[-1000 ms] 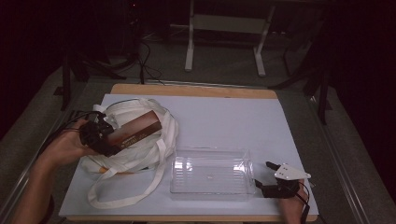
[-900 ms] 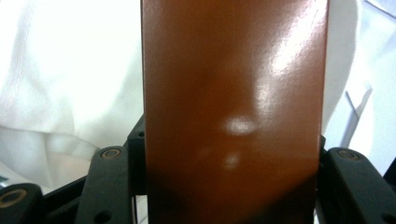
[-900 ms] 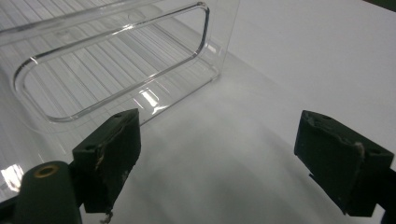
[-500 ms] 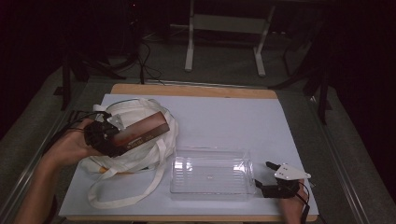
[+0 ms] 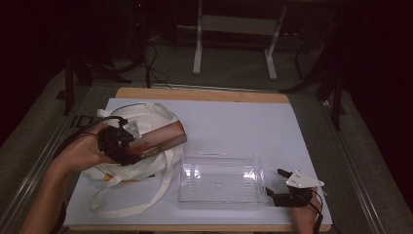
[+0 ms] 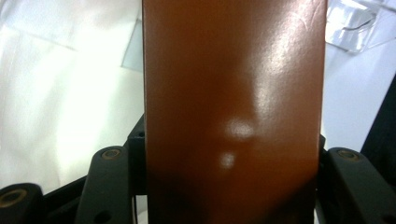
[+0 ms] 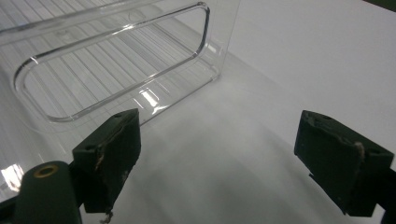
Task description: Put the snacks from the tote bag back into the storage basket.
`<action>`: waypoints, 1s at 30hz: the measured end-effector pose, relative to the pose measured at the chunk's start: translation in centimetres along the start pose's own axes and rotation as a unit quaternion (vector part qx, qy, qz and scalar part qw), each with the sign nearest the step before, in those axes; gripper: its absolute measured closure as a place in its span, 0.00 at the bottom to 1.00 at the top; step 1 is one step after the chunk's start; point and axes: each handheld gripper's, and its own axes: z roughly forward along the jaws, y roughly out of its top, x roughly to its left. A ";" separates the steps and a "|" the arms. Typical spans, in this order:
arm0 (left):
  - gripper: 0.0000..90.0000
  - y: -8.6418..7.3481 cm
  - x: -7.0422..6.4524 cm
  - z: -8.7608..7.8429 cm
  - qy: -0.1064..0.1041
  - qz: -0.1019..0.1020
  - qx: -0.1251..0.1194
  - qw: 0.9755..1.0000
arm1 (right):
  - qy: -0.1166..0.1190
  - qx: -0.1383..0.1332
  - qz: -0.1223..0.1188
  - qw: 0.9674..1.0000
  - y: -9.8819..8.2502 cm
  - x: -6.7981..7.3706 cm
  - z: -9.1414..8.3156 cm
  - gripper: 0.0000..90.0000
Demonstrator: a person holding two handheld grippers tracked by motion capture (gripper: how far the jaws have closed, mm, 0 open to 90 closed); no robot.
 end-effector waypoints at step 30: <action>0.49 3.9 -3.3 0.2 -0.010 0.072 -0.003 0.997 | 0.002 -0.001 0.001 1.000 0.0 0.0 0.0 0.16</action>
